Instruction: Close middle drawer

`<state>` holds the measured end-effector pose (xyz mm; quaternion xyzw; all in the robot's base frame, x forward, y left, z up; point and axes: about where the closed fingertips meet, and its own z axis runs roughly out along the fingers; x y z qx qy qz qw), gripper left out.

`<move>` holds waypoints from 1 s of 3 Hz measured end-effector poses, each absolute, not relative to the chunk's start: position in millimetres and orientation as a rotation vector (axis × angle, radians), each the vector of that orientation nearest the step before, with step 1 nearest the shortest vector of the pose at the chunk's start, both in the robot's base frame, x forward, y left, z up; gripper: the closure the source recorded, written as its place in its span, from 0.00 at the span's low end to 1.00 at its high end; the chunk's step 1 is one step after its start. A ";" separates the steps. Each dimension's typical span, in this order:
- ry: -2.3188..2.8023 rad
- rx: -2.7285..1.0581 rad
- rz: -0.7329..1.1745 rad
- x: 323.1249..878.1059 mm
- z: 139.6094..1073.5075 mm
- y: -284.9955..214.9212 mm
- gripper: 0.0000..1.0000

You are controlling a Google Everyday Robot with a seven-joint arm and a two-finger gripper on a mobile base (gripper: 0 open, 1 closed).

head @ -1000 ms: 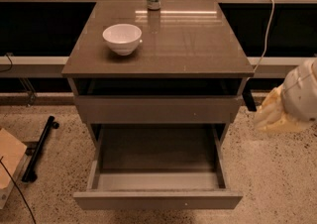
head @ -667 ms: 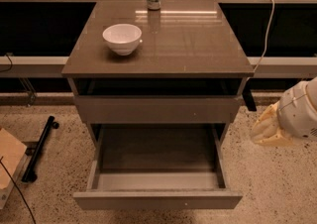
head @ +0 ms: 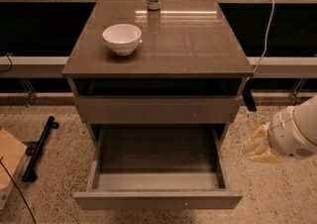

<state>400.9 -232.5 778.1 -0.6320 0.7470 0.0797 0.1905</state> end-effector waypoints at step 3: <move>2.067 -1.779 0.345 398.3 689.9 -218.9 1.00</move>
Offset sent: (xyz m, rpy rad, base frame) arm -0.0006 0.0097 -0.0982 0.0766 0.0801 0.0266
